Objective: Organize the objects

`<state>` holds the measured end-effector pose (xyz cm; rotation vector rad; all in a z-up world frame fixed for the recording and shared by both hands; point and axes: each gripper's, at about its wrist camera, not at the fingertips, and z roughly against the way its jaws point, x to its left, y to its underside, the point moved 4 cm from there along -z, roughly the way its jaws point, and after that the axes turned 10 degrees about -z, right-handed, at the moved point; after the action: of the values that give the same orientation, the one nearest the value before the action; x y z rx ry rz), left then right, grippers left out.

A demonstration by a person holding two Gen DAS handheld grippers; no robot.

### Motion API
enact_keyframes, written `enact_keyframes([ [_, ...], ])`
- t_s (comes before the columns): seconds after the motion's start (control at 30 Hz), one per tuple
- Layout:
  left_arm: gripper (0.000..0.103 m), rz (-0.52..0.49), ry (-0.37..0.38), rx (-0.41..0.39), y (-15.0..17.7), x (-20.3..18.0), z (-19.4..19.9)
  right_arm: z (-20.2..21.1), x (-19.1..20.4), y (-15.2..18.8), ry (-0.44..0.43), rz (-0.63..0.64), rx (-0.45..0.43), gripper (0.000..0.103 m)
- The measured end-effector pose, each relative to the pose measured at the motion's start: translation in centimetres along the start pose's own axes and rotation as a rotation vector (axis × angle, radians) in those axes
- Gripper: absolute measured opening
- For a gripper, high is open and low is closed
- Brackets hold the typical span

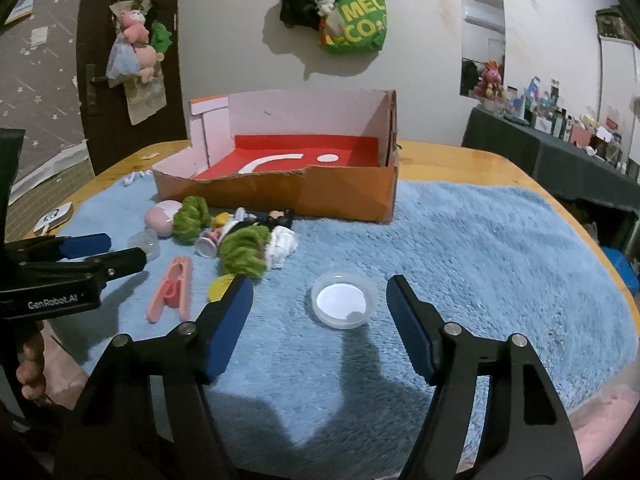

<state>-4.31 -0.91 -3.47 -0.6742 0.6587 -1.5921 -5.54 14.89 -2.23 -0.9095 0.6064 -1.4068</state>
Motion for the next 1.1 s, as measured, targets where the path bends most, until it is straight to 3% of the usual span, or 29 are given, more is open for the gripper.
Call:
enact_keyframes([
  [0.13, 0.068, 0.0, 0.003, 0.009, -0.1, 0.3, -0.6, -0.7, -0.5, 0.1, 0.013, -0.015, 0.021, 0.064],
  [0.37, 0.052, 0.011, 0.03, 0.027, -0.1, 0.6, -1.5, -2.0, -1.5, 0.3, 0.013, -0.057, 0.06, 0.05],
  [0.5, 0.052, 0.006, 0.032, 0.026, -0.2, 0.6, -1.8, -2.6, -1.7, 0.3, 0.009, -0.07, 0.078, 0.044],
  [0.67, 0.052, -0.015, 0.027, 0.028, -0.5, 0.4, -2.2, -3.0, -1.9, 0.3, 0.001, -0.073, 0.086, 0.042],
  [0.8, 0.044, -0.043, 0.006, 0.031, -0.6, -0.1, -2.5, -3.2, -1.9, 0.3, -0.005, -0.065, 0.09, 0.04],
  [1.1, 0.044, -0.059, -0.014, 0.026, -0.5, -0.4, -2.3, -3.2, -1.9, 0.2, -0.023, -0.054, 0.096, 0.039],
])
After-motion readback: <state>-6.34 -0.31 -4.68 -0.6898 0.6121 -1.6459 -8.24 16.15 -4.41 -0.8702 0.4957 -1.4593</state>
